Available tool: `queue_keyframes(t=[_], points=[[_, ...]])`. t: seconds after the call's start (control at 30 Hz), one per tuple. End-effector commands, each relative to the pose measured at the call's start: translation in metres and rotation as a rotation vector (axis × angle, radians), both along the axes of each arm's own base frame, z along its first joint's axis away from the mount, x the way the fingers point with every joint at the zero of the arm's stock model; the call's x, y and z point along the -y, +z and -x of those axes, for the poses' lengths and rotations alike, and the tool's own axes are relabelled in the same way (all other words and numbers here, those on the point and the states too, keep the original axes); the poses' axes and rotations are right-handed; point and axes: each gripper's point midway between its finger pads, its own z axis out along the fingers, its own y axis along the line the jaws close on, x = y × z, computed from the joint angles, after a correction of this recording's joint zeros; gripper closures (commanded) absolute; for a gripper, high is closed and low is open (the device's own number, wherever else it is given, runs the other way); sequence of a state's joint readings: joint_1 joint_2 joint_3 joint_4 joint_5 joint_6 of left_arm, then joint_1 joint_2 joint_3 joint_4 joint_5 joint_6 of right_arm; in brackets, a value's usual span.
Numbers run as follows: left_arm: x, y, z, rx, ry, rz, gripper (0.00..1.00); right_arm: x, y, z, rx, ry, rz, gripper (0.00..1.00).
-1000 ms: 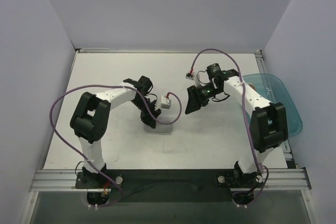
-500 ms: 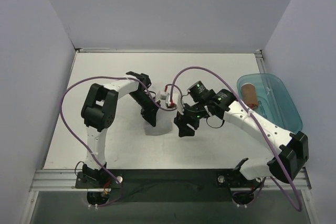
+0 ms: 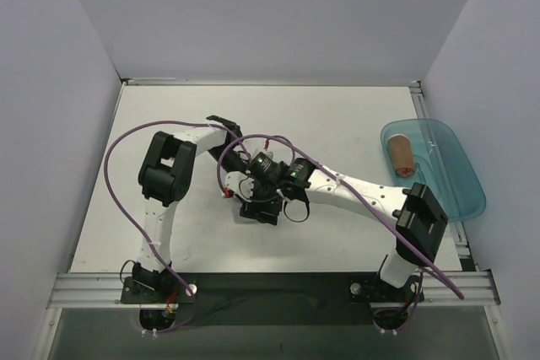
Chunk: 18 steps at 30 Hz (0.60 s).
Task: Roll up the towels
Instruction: Roll the towel
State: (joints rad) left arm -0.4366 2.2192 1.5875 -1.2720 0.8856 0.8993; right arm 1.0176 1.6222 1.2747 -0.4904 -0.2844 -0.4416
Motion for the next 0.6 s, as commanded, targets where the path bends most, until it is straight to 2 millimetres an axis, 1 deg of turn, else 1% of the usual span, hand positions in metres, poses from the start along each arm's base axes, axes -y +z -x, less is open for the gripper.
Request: queue_keyframes(t=[0.0,0.07,0.17,0.33,0.4,0.57], points=[[-0.019,-0.041,-0.004,0.045,-0.088,-0.083,0.78,-0.020,0.006,-0.029,0.113,-0.051,-0.036,0.42],[-0.021,-0.042,-0.003,0.037,-0.096,-0.083,0.78,-0.024,-0.002,-0.037,0.147,-0.043,-0.034,0.39],[-0.023,-0.043,-0.005,0.033,-0.091,-0.080,0.78,-0.021,-0.014,-0.047,0.183,-0.045,-0.014,0.38],[-0.021,-0.043,-0.007,0.029,-0.086,-0.068,0.78,-0.021,-0.032,-0.049,0.174,-0.026,-0.005,0.38],[-0.021,-0.043,-0.009,0.032,-0.084,-0.069,0.78,-0.021,-0.043,-0.046,0.160,-0.006,0.004,0.38],[-0.021,-0.043,-0.010,0.030,-0.090,-0.067,0.78,-0.016,-0.066,-0.051,0.139,-0.010,0.034,0.35]])
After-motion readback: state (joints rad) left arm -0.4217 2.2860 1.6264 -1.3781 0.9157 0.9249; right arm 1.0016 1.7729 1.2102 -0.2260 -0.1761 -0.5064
